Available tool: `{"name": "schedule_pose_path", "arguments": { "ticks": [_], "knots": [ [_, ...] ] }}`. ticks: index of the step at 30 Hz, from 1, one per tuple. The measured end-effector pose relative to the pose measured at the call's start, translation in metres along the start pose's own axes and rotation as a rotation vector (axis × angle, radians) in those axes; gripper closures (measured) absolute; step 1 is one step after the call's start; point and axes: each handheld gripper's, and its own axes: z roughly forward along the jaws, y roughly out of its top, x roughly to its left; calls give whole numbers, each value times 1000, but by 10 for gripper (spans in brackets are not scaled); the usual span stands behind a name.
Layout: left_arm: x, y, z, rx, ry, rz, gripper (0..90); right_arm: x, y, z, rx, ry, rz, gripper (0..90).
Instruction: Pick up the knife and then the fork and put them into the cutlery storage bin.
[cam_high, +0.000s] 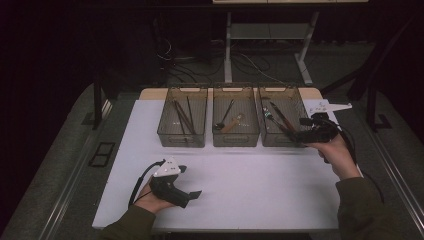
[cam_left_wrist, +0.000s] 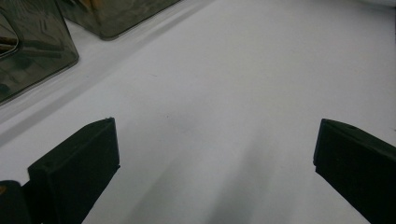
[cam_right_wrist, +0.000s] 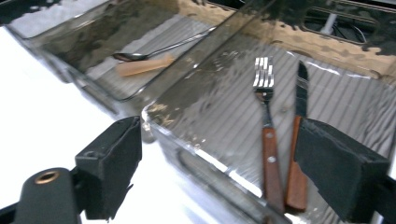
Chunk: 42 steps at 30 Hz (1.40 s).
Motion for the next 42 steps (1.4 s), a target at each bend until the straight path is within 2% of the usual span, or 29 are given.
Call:
{"name": "schedule_pose_path", "arguments": {
  "ticks": [11, 21, 23, 26, 32, 36, 42],
  "knots": [
    [-1, -1, -1, -1, -8, 8, 0, 29, -35, -13, -42, 40, -48, 135],
    [0, -1, -3, -5, -9, 6, 0, 42, -72, -20, -62, 48, -55, 135],
    [0, 0, -3, -6, -11, 6, 0, 45, -77, -21, -62, 35, -61, 135],
    [0, 0, -3, -7, -13, 6, 0, 49, -85, -22, -72, 37, -45, 135],
    [1, 0, -4, -5, -12, 17, 0, 61, -99, -22, -47, 57, -58, 135],
    [0, 0, -4, -10, -12, 12, 0, 71, -106, -23, -47, 78, -48, 134],
    [0, 0, -5, -16, -12, 7, 0, 80, -114, -23, -27, 103, -64, 134]
  ]
}}
